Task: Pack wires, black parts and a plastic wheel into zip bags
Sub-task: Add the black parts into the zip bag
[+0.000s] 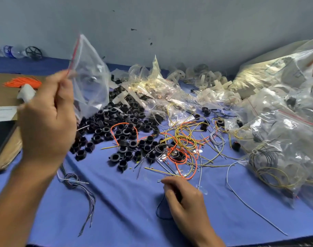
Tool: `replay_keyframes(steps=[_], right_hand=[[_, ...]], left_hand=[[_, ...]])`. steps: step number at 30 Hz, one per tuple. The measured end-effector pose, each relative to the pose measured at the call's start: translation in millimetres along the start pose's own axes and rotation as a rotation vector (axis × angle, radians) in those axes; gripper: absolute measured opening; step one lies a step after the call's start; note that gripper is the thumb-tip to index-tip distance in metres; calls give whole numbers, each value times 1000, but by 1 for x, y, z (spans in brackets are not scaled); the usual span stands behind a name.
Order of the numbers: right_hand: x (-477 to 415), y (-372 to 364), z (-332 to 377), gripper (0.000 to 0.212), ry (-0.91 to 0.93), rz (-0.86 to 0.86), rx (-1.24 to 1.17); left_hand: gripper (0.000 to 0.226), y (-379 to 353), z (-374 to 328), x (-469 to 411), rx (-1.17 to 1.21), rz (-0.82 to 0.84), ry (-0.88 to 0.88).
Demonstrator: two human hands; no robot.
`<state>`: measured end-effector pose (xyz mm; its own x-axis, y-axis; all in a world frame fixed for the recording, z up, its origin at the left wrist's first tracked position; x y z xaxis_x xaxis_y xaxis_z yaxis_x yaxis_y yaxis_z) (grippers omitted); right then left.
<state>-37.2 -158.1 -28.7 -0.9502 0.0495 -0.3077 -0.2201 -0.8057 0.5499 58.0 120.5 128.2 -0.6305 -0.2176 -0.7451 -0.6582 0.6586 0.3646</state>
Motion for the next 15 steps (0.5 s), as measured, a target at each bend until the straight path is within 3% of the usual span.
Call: replay_keyframes(steps=[3,5,11,15], right_hand=[[1,0,0,16,19,-20,29],[1,2,1,17,11,-43,53],[-43,11,11,14,116,-92,294],[-104,3,5,15,94,9,619]], left_hand=[[43,2,-13,8,-101,73,-183],[36,-6,-15,24,-152,58,-212],[34,-54,25,53,-87,213,-81],[35,-65,37,64,-14,224,-59]])
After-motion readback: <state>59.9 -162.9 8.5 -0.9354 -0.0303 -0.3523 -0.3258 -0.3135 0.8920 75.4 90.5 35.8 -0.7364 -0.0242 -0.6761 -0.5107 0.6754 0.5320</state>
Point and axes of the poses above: each hand's wrist, its own x-axis away from the middle knuckle, its own y-axis out of the back of the hand, z = x × y, the point moved 5 cm from there along -x, towards the middle knuckle, and after that the axes turned 2 degrees about -y, right-handed, at the moved point
